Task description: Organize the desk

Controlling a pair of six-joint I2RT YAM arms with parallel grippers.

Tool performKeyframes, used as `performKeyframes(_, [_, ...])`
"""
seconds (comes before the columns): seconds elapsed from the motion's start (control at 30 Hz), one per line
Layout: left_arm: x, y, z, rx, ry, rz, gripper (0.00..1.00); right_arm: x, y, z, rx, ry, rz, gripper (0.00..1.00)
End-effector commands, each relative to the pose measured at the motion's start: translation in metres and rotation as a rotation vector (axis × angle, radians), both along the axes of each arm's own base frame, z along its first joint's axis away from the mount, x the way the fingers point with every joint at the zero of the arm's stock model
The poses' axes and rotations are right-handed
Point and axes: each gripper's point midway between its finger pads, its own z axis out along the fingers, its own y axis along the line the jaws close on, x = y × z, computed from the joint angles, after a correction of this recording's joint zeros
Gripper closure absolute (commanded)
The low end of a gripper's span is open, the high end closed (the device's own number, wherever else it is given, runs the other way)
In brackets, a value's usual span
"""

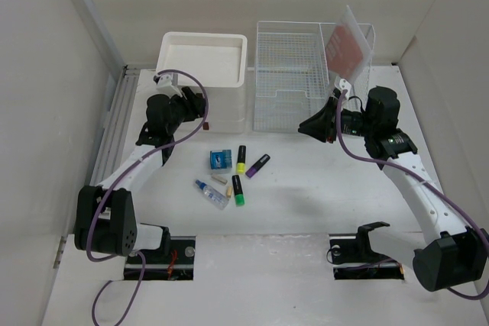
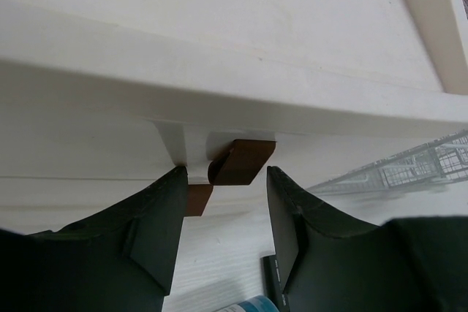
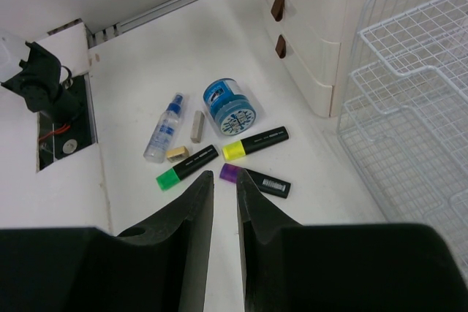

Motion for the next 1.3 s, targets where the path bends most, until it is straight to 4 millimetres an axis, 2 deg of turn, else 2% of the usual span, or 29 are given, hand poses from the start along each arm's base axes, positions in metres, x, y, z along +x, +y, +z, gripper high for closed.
performKeyframes(0.0, [0.011,-0.003,0.058,0.007,-0.158,0.004,0.56,0.0,0.001,0.009,0.011,-0.055,0.026,0.75])
performKeyframes(0.07, [0.012,-0.003,0.062,0.006,-0.167,0.004,0.57,0.0,0.001,0.009,0.011,-0.055,0.026,0.75])
performKeyframes(0.1, [0.012,-0.003,0.056,0.009,-0.149,0.003,0.59,0.0,0.001,0.009,0.011,-0.055,0.026,0.75])
performKeyframes(0.23, [0.012,-0.003,0.056,0.009,-0.149,0.003,0.67,0.0,0.001,0.009,0.011,-0.055,0.026,0.75])
performKeyframes(0.57, [0.014,-0.004,0.054,0.023,-0.134,0.011,0.76,-0.002,0.0,0.012,0.013,-0.065,0.026,0.77])
performKeyframes(0.63, [0.014,-0.004,0.054,0.023,-0.134,0.011,0.81,-0.002,0.0,0.012,0.013,-0.065,0.026,0.77])
performKeyframes(0.67, [0.014,-0.004,0.052,0.025,-0.125,0.011,0.88,-0.002,0.0,0.012,0.013,-0.065,0.026,0.77])
performKeyframes(0.77, [0.012,-0.004,0.045,0.028,-0.107,0.01,0.99,-0.002,0.0,0.012,0.013,-0.065,0.026,0.77])
performKeyframes(0.83, [0.008,-0.003,0.049,0.026,-0.117,0.01,1.0,-0.002,0.0,0.012,0.013,-0.065,0.026,0.77])
performKeyframes(0.97, [-0.001,-0.005,0.044,0.028,-0.105,0.001,1.0,-0.003,0.001,0.012,0.015,-0.064,0.035,0.77])
performKeyframes(1.0, [-0.002,-0.004,0.049,0.027,-0.117,0.01,1.0,-0.003,0.001,0.012,0.015,-0.064,0.035,0.77])
performKeyframes(1.03, [-0.003,-0.003,0.043,0.029,-0.107,0.01,1.0,-0.003,0.001,0.012,0.015,-0.064,0.035,0.77])
performKeyframes(1.27, [-0.007,-0.003,0.046,0.028,-0.116,0.01,1.0,-0.003,0.001,0.012,0.015,-0.064,0.035,0.77])
